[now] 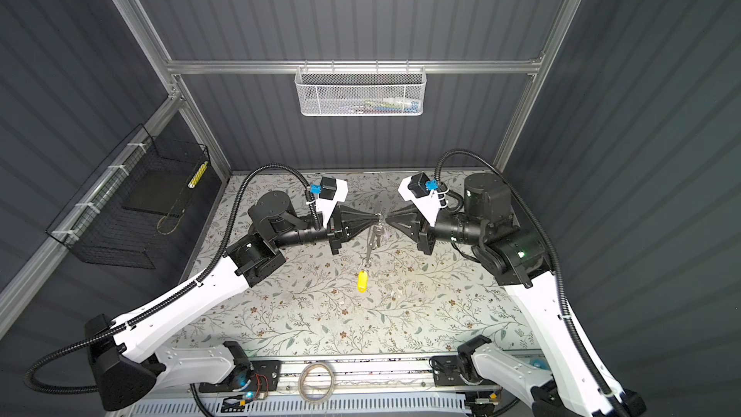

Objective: Attach keys to a key ring
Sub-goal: Insert the key into the keyring.

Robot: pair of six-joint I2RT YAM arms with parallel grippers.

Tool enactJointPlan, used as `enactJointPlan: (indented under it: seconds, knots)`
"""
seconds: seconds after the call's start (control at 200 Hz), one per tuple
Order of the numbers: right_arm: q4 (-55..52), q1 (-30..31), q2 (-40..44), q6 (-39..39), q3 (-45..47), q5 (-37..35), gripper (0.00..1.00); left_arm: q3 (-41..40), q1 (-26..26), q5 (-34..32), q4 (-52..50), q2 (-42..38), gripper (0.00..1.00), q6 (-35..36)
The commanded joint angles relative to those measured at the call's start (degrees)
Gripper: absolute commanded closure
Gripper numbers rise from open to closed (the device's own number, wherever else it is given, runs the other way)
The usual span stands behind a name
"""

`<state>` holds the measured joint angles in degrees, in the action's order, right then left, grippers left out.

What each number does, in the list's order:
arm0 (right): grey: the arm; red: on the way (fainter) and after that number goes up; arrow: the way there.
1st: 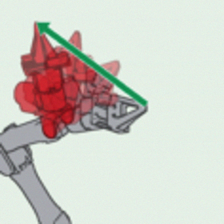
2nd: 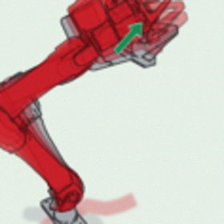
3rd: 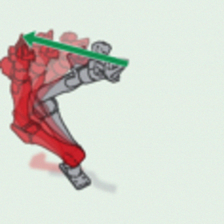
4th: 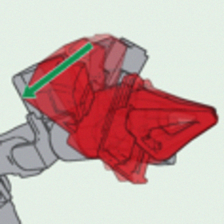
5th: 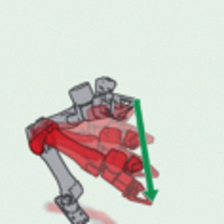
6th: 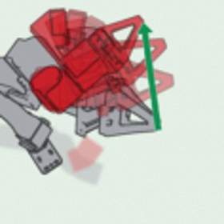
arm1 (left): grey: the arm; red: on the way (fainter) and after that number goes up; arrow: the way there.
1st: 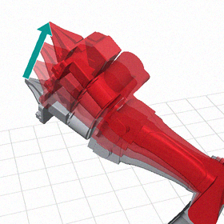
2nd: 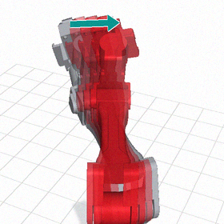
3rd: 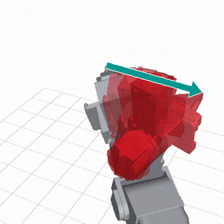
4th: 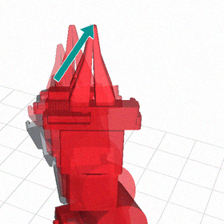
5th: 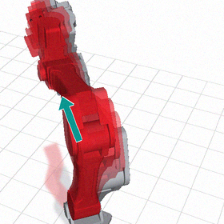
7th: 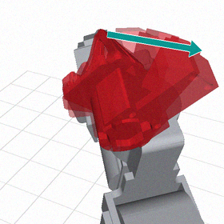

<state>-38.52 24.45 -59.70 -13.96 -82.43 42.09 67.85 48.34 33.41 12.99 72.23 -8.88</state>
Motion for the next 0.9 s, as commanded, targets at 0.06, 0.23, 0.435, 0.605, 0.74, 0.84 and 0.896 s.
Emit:
enactJointPlan:
  seconds: [0.06, 0.23, 0.435, 0.605, 0.74, 0.84, 0.896]
  knots:
    - [0.2, -0.2, -0.5, -0.2, -1.6, 1.3, 0.87, 1.5, 0.3, 2.5, 2.1, 0.0, 1.00, -1.0]
    - [0.2, -0.2, -0.8, -0.2, -1.5, 2.2, 0.90, 2.1, 0.4, 3.1, 1.6, 0.2, 1.00, -1.1]
    - [-0.1, -0.2, -0.9, 0.1, -1.1, 3.9, 0.91, 2.2, 0.3, 2.6, 1.5, 0.2, 1.00, -1.0]
    - [0.0, -0.2, -1.0, 0.5, -0.5, 5.3, 0.93, 2.4, 0.3, 2.5, 1.5, 0.2, 1.00, -0.9]
    - [0.2, -0.2, -1.4, 0.9, -0.4, 6.7, 0.93, 2.5, 0.3, 2.1, 1.8, 0.3, 1.00, -0.9]
    - [0.3, -0.2, -1.6, 1.1, -0.4, 7.4, 0.93, 2.6, 0.3, 2.0, 2.0, 0.5, 1.00, -1.0]
    - [0.4, -0.1, -1.7, 1.2, -0.4, 7.6, 0.93, 2.5, 0.4, 1.9, 2.2, 0.6, 1.00, -1.0]
